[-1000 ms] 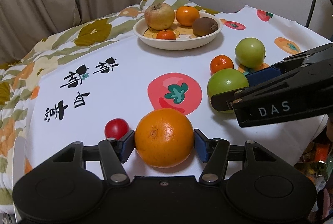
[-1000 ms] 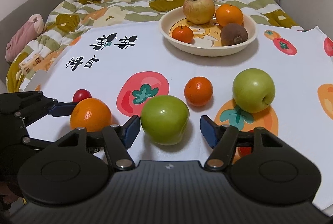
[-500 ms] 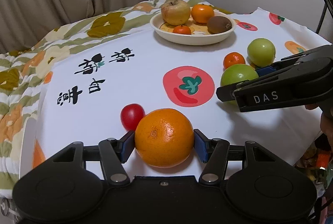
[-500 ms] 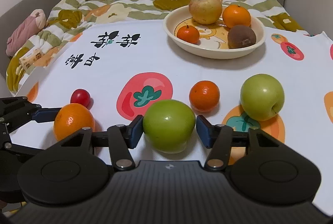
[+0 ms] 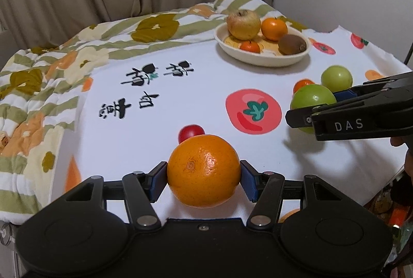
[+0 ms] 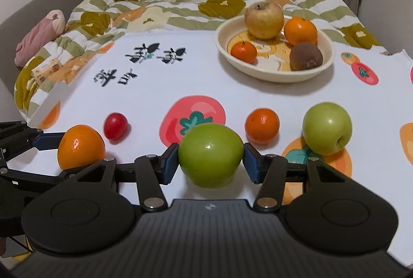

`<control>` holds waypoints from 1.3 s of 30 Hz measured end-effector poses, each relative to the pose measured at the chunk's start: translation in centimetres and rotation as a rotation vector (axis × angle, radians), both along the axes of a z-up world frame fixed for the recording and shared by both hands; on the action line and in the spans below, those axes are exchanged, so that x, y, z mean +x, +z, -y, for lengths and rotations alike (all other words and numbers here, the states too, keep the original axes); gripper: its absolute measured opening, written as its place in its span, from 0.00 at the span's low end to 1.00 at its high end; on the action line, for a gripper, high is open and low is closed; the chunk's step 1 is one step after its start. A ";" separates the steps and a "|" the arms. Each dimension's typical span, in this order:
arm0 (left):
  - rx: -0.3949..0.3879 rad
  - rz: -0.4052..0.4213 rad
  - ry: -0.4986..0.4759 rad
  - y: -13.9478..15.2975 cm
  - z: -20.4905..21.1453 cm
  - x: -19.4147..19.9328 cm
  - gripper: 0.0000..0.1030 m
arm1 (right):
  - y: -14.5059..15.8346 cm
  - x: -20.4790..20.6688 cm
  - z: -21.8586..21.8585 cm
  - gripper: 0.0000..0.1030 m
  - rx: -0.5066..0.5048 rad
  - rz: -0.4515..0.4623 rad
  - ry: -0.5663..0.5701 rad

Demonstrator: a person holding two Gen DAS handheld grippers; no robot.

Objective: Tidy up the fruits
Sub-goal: 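Carry the orange and green apple to the duck bowl with both tools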

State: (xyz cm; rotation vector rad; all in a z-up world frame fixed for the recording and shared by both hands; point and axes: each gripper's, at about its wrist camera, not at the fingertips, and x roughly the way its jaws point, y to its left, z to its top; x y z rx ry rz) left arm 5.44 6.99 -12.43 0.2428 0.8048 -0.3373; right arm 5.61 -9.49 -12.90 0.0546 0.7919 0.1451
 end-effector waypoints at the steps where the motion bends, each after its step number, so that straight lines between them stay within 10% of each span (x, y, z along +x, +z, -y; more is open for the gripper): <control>1: -0.003 0.004 0.004 0.4 -0.1 -0.1 0.61 | 0.5 -0.2 -0.1 0.66 -0.001 0.005 0.003; 21: -0.050 0.089 0.035 8.8 1.6 0.3 0.61 | 9.2 -1.3 4.1 0.66 0.012 0.071 -0.037; 39: -0.085 0.073 0.071 10.1 10.2 11.9 0.61 | 10.0 8.7 12.8 0.66 -0.012 0.075 0.033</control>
